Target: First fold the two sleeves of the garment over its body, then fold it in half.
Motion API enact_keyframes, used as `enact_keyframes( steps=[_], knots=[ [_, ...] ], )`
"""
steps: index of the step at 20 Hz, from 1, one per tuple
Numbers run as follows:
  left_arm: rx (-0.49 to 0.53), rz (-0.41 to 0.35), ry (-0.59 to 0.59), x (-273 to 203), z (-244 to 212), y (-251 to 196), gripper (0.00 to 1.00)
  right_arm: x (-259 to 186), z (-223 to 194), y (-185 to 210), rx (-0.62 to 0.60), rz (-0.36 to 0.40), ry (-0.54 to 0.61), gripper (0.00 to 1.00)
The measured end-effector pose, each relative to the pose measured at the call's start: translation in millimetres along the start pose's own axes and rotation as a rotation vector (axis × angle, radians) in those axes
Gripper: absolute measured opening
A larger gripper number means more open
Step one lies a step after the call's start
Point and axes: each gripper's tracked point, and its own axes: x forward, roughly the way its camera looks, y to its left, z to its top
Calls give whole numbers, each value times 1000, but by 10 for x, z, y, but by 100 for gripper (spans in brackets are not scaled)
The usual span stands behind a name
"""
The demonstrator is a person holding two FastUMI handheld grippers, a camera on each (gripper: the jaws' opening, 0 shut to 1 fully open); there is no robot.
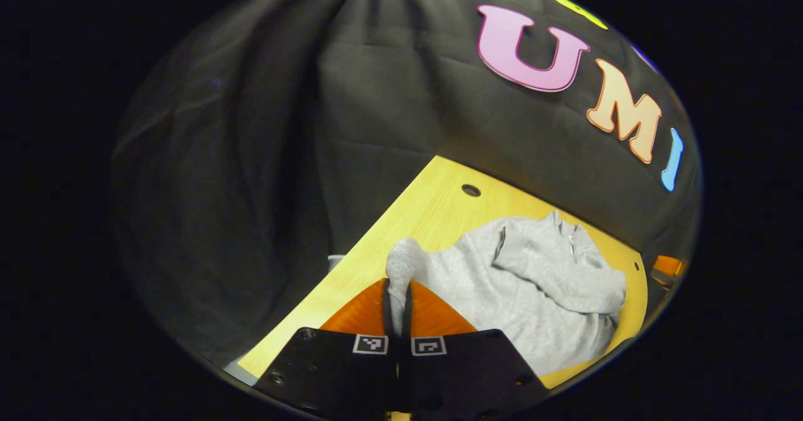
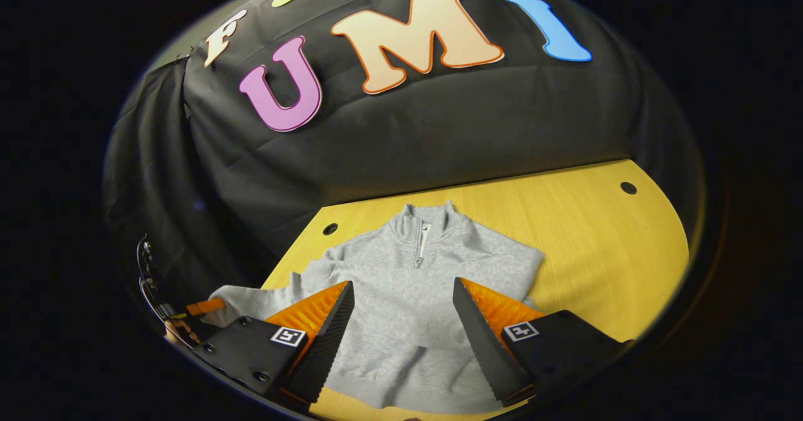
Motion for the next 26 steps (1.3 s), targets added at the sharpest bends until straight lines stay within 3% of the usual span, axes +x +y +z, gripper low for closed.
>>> enact_keyframes(
  steps=[5, 10, 11, 12, 13, 20, 22, 26],
  knots=[
    [98, -88, -54, 101, 411, -604, 0, -262, 21, -452, 50, -75, -36, 98],
    [178, -179, -61, 233, 531, -1310, 0, -537, -9, -836, 96, -137, -68, 98],
    [205, -195, -68, 270, 561, -1462, 0, -581, -15, -912, 94, -151, -70, 94],
    [230, -213, -74, 303, 586, -1611, 0, -633, -19, -988, 93, -162, -72, 98],
    [246, -238, -74, 315, 590, -1780, 0, -699, -15, -1065, 95, -174, -76, 94],
    [290, -393, -64, 353, 593, -2963, 0, -1010, -147, -1477, 123, -227, -77, 98],
    [325, -429, -59, 337, 516, -3269, 0, -1093, -181, -1575, 108, -240, -74, 94],
    [373, -483, -10, 299, 213, -3852, 0, -1339, -202, -1867, 117, -272, -87, 98]
  ],
)
